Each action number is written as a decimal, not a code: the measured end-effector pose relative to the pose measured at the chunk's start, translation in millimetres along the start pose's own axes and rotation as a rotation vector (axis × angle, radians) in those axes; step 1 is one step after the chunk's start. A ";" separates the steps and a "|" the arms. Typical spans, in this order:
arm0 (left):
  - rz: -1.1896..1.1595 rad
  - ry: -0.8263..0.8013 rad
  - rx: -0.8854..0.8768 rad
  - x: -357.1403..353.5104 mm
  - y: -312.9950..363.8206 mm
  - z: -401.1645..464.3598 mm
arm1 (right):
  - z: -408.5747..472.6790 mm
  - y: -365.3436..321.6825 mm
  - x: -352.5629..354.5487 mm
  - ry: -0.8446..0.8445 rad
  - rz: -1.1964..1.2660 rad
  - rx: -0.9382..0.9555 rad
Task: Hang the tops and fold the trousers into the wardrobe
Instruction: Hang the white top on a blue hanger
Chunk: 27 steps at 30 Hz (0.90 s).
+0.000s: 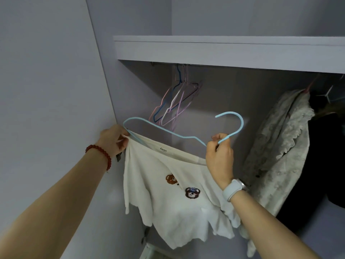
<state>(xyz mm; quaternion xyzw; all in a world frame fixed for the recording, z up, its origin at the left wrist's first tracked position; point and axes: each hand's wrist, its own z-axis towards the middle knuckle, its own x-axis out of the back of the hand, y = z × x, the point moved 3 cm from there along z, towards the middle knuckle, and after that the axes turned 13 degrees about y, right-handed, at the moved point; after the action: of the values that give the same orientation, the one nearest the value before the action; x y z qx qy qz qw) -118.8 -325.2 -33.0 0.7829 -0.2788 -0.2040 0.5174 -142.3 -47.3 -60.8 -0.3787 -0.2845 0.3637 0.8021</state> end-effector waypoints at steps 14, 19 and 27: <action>0.046 -0.265 -0.157 -34.3 42.8 -48.5 | -4.7 52.4 -13.0 0.246 0.450 -0.597; 0.047 -0.134 -0.317 -30.0 73.2 -50.1 | 16.1 23.2 -22.1 0.251 0.527 -0.469; -0.126 -0.292 -0.036 -21.4 98.4 -51.3 | 56.2 -5.4 -23.4 0.235 0.738 -0.587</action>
<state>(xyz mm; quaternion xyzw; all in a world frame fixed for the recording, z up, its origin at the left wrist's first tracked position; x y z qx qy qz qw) -126.1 -306.0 78.1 0.7516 -0.2977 -0.3529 0.4712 -194.9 -45.9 -29.6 -0.7032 -0.1291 0.4829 0.5056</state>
